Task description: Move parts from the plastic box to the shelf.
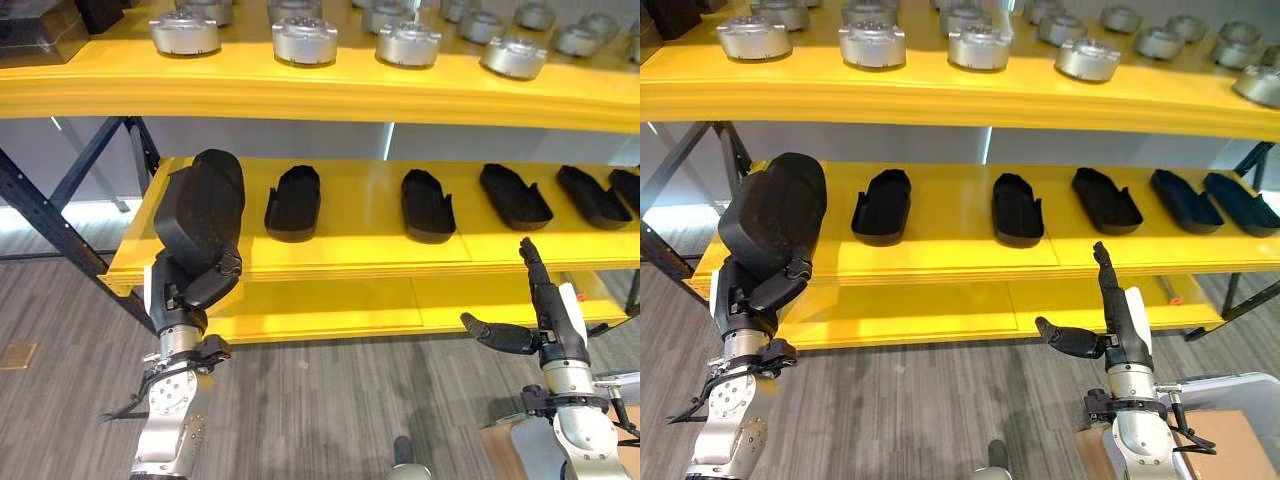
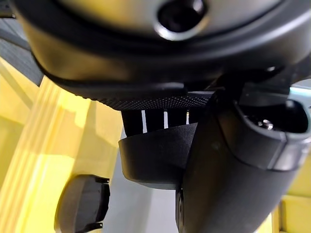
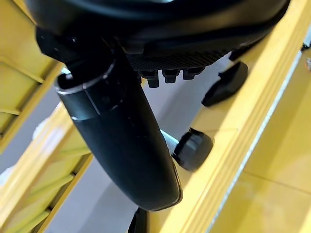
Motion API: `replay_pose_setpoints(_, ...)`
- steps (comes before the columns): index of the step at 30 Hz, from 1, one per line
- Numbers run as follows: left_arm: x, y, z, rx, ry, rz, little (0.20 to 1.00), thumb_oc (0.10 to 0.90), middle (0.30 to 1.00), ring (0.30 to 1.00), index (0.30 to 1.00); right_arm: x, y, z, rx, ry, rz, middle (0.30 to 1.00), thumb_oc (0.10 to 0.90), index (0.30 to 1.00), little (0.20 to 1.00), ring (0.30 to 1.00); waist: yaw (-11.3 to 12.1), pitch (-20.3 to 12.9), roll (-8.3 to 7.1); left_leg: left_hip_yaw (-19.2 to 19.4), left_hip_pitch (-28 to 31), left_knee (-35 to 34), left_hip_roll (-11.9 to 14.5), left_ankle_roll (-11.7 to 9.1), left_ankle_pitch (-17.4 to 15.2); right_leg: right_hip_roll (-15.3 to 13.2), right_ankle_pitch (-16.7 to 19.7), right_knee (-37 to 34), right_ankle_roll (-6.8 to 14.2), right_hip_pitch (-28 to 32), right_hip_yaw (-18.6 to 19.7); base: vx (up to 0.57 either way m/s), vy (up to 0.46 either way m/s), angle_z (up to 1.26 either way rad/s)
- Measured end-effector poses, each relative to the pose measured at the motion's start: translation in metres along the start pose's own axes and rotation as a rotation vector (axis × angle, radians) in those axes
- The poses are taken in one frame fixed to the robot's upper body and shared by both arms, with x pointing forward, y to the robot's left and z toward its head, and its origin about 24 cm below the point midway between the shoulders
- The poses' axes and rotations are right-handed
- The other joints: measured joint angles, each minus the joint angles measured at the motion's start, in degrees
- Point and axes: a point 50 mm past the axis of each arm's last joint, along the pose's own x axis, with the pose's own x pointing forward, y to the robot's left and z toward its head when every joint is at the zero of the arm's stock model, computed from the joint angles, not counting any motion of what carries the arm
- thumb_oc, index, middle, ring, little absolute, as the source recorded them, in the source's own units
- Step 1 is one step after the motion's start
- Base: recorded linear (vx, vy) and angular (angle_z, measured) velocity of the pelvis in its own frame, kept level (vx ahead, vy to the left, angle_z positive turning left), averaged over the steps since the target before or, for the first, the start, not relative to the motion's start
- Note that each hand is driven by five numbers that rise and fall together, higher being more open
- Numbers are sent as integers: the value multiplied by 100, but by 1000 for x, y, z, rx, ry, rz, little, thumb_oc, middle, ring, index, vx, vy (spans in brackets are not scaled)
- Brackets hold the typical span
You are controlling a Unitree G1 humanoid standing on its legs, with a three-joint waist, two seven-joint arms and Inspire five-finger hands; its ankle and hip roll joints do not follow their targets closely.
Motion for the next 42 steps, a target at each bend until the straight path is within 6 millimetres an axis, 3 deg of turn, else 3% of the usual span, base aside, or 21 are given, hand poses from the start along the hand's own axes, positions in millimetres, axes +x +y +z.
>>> replay_pose_setpoints(4,1,2,2,11,-13,15,300,400,300,300,300,0,4,1,11,-4,14,1000,900,1000,1000,1000,33,-53,-79,-58,-221,437,277,-85,-134,193,-27,7,-48,-50,11,102,9,-6)
replay_pose_setpoints(7,0,4,1,14,-6,30,300,400,300,300,300,4,9,4,42,-21,22,1000,900,1000,1000,1000,166,-43,-68,-105,-589,1321,499,-93,-608,269,44,41,-104,-139,162,17,170,-22)
replay_pose_setpoints(10,4,-3,4,7,-21,3,300,400,300,300,300,6,4,6,43,-30,1,1000,900,1000,1000,1000,115,-6,-57,-372,-1294,2492,415,65,-1310,-35,112,78,-49,-213,127,-4,85,16)
replay_pose_setpoints(12,5,0,6,13,-30,10,300,400,300,300,300,4,10,5,52,-20,28,1000,900,1000,1000,1000,84,36,-58,-371,-1435,2811,369,184,-1567,-143,437,117,-392,-293,123,-35,550,0)
replay_pose_setpoints(13,10,-2,9,17,-62,12,300,400,300,300,300,2,10,7,61,-32,21,1000,900,1000,1000,1000,93,194,-113,-440,-1652,3519,189,453,-1780,-226,508,494,-490,-484,-71,67,689,-12)
replay_pose_setpoints(14,15,-4,10,15,-74,21,300,400,300,300,300,8,3,18,62,-86,-5,1000,900,1000,1000,1000,32,434,40,-91,-1935,4087,23,973,-2187,-383,584,1252,-482,-956,-359,193,292,-6)
replay_pose_setpoints(15,14,-2,9,23,-68,24,300,400,300,300,300,9,6,21,73,-98,3,1000,900,1000,1000,1000,-49,454,153,144,-1946,3955,15,1080,-2445,-419,776,1517,-543,-1299,-286,146,189,-23)
replay_pose_setpoints(16,13,-1,7,20,-62,32,300,400,300,300,300,6,12,19,86,-83,35,1000,900,1000,1000,1000,-57,494,175,315,-1834,3700,-46,1080,-2442,-324,485,1543,-343,-1513,-97,84,129,-39)
replay_pose_setpoints(19,13,-1,7,22,-60,35,300,400,300,300,300,4,16,20,91,-85,65,1000,900,1000,1000,1000,-239,528,150,476,-1546,2691,-293,1268,-1991,277,42,1138,-341,-1544,-144,134,128,-18)
replay_pose_setpoints(20,14,0,8,41,-69,27,300,400,300,300,300,4,16,22,102,-97,59,1000,900,1000,1000,1000,-325,549,-14,530,-1379,2528,-554,1361,-1882,242,-105,883,-182,-1388,-166,152,28,-2)
replay_pose_setpoints(21,13,0,8,51,-70,31,300,400,300,300,300,4,16,25,104,-113,59,1000,900,1000,1000,1000,-314,536,-241,577,-1239,2493,-713,1248,-1764,216,-165,776,-129,-1170,-149,170,-42,10)
replay_pose_setpoints(22,12,-4,3,44,-50,24,300,400,300,300,300,4,15,23,104,-108,52,1000,900,1000,1000,1000,-426,573,-248,497,-1178,2548,-729,1184,-1824,252,73,665,-364,-1006,116,169,-89,18)
replay_pose_setpoints(24,7,-12,-4,37,-22,-19,300,400,300,300,300,3,14,22,100,-101,53,1000,900,1000,1000,1000,-494,635,-48,425,-1043,2497,-614,1050,-1840,428,82,523,-402,-787,119,178,-148,13)
replay_pose_setpoints(25,5,-15,-6,26,-15,-22,300,400,300,300,300,4,14,22,99,-102,57,1000,900,1000,1000,1000,-456,622,51,417,-958,2436,-521,922,-1812,553,90,471,-526,-679,106,181,-177,-12)
replay_pose_setpoints(27,4,-15,-7,25,-10,-28,300,400,300,300,300,5,13,22,92,-105,56,1000,900,1000,1000,1000,-443,616,100,457,-656,2191,-414,787,-1662,724,39,387,-642,-464,65,115,-123,-13)
replay_pose_setpoints(31,4,-21,-4,16,-21,-72,300,400,300,300,300,8,7,24,79,-121,38,1000,900,1000,1000,1000,-483,566,164,490,-136,1364,-447,589,-1280,881,-41,224,-728,-190,-53,70,-98,-1)
replay_pose_setpoints(35,3,-23,-4,14,-20,-89,300,400,300,300,300,9,4,25,69,-127,34,1000,900,1000,1000,1000,-469,474,335,484,48,840,-540,553,-1020,906,-59,208,-753,-183,-103,20,-48,7)
replay_pose_setpoints(42,-1,-19,-9,20,0,-77,300,400,300,300,300,8,4,24,66,-120,36,1000,900,1000,1000,1000,-453,265,485,473,331,16,-740,580,-595,897,-83,102,-740,-146,-122,14,-50,5)
